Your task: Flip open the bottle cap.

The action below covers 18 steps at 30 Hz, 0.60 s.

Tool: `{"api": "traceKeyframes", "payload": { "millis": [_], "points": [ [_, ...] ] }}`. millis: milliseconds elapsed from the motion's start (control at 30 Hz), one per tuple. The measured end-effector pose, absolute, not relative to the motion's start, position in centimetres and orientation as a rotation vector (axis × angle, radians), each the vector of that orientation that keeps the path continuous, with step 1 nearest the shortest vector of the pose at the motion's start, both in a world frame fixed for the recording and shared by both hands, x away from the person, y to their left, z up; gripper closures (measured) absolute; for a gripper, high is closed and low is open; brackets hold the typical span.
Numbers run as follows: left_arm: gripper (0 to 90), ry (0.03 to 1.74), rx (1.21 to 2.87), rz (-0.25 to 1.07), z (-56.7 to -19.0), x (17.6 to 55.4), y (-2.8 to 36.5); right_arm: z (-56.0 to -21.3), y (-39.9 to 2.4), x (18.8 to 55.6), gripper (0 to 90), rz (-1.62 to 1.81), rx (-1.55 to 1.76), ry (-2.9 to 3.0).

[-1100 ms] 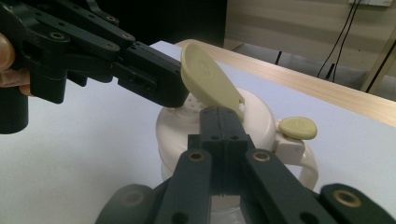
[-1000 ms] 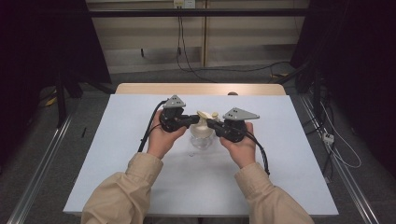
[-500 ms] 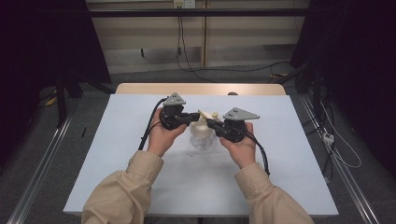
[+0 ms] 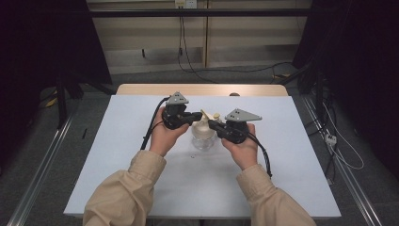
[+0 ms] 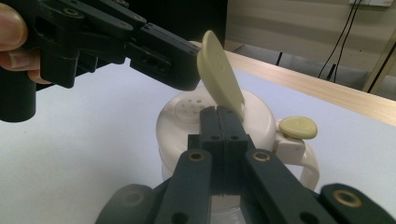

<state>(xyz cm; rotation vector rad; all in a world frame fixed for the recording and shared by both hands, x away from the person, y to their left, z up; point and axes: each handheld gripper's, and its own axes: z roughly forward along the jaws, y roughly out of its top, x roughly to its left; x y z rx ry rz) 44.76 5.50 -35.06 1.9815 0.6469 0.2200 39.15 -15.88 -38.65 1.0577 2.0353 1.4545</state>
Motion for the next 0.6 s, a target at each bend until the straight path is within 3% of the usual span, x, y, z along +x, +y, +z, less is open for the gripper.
{"api": "traceKeyframes", "payload": {
  "millis": [600],
  "points": [
    [90.0,0.649,1.984,0.222,-34.73,45.09,5.09,-38.69,-15.90,39.14,90.0,1.455,1.056,2.035]
  ]
}}
